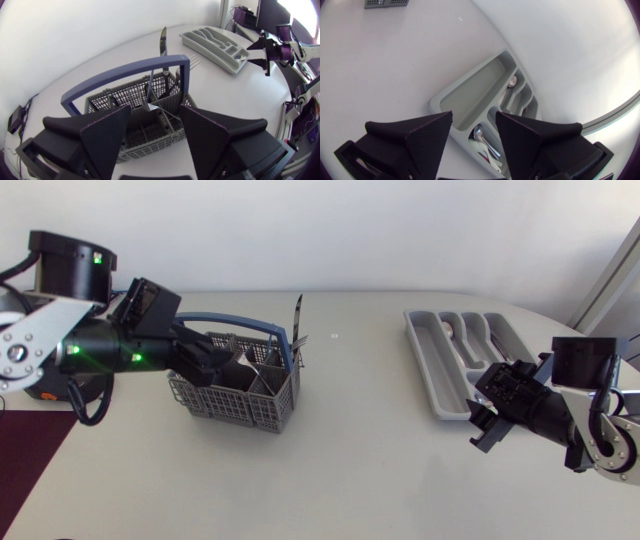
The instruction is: Unload the cutlery basket into the drawer organizer.
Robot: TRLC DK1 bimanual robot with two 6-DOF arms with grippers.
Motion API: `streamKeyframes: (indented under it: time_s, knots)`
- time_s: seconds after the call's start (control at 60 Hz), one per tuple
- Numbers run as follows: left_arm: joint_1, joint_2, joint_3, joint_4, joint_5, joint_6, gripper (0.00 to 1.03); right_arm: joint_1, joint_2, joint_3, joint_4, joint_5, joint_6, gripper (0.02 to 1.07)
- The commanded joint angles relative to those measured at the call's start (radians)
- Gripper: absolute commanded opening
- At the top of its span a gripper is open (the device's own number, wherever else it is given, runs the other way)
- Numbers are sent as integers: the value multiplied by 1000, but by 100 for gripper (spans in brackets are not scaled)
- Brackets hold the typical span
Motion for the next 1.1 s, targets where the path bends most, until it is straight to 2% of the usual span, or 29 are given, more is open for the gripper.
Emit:
streamKeyframes:
  time_s: [0.0,0.067,0.133,0.433,0.783,0.817,0.9,1.0,1.083]
  knots:
    - [-29,72,126,-102,-31,23,69,5,-8,-29,-8,9,17,68]
    - [-60,121,207,-195,-89,22,69,5,-11,-32,-10,9,13,69]
    - [-81,144,258,-256,-109,22,69,5,-11,-37,-11,8,13,69]
    - [-98,250,393,-404,-239,16,68,5,-29,-42,-16,6,4,69]
    - [-111,379,460,-401,-319,-4,64,5,-46,-46,-19,6,4,69]
    - [-111,393,468,-399,-322,-7,60,5,-48,-48,-19,6,3,69]
    - [-114,413,480,-393,-324,-12,58,-4,-49,-51,-17,2,-3,69]
    - [-124,434,494,-381,-341,-21,50,-10,-49,-54,-16,-1,-6,69]
    - [-130,442,502,-376,-344,-29,40,-13,-51,-57,-16,-3,-6,69]
